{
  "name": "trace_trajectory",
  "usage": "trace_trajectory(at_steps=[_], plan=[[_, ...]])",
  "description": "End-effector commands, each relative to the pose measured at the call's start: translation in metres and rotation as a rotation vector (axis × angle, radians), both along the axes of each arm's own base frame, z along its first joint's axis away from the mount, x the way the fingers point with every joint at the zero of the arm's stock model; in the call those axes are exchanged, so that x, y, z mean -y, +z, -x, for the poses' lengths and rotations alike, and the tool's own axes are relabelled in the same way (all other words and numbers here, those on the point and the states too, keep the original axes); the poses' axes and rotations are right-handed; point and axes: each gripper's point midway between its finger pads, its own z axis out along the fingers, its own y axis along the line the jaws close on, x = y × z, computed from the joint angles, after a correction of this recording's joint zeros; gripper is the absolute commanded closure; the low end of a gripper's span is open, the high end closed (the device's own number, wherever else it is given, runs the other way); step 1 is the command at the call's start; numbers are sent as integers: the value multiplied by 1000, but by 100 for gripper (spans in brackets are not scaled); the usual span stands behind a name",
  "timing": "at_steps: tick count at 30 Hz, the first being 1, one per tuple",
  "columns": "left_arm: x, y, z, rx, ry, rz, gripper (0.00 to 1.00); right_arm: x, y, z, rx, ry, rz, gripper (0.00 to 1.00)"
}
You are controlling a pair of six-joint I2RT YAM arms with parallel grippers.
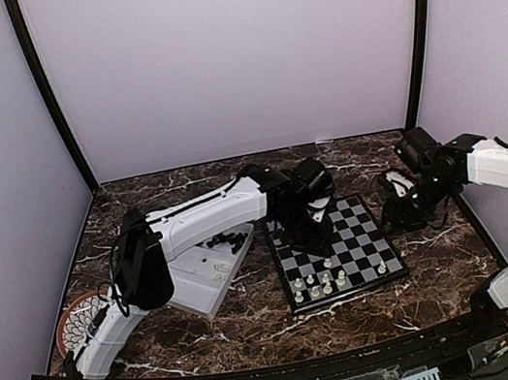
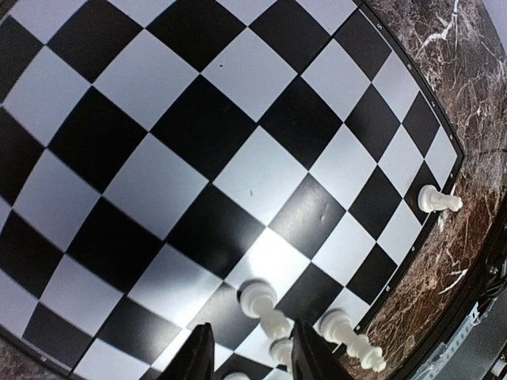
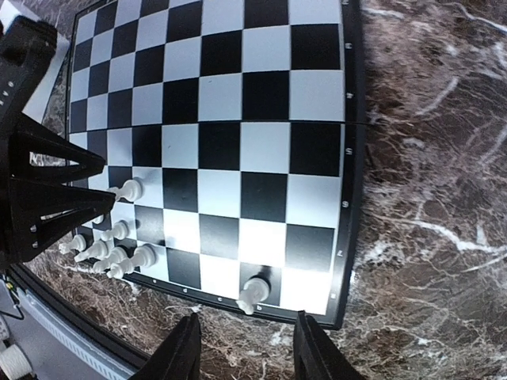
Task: Set up the chess pieces on the board
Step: Place the rook on the chessboard, then pick up the rook from the chessboard.
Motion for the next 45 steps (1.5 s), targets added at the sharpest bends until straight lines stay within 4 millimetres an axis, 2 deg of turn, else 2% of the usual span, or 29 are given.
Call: trace_trajectory(at_steps=[1,2,3,4,5,6,7,8,9,10,11,14,16,21,27,31,35,40,45], plan=[[-38,99,-14,152,56,19,64,-30,11,-23,90,106,18,59],[-52,94,-17,145,97,-15,64,-37,9,-27,97,126,31,60],[-65,117,-22,184,135,0,64,-44,9,-30,105,147,38,61],[-83,108,-26,175,189,-43,64,-53,7,-33,109,173,44,62],[-95,131,-31,221,235,-16,64,-62,7,-36,114,200,49,63],[-113,119,-33,200,287,-51,64,-71,5,-38,114,226,59,64],[-122,140,-36,226,336,-3,64,-79,3,-40,115,249,75,64],[-137,129,-38,217,367,-23,64,-86,0,-41,112,268,92,64],[-147,147,-37,230,401,19,64,-94,-3,-42,106,293,107,64],[-160,136,-38,220,426,1,64,-102,-9,-40,86,318,124,64],[-169,148,-36,229,447,29,64,-109,-12,-40,78,339,128,63],[-197,142,-33,235,490,8,64,-129,-20,-34,49,408,135,59],[-207,138,-31,241,500,-16,64,-134,-30,-29,16,435,161,58],[-217,135,-31,249,510,-40,64,-136,-50,-22,-44,465,221,59],[-215,135,-32,253,501,-40,64,-137,-62,-25,-72,460,255,69],[-216,135,-32,256,496,-49,64,-139,-63,-26,-82,460,257,82],[-215,134,-34,256,490,-52,64,-138,-56,-28,-71,454,260,94],[-210,133,-35,249,478,-47,64,-118,-40,-26,-36,436,323,99],[-201,130,-38,238,463,-30,64,-79,-23,-18,-8,348,356,100]])
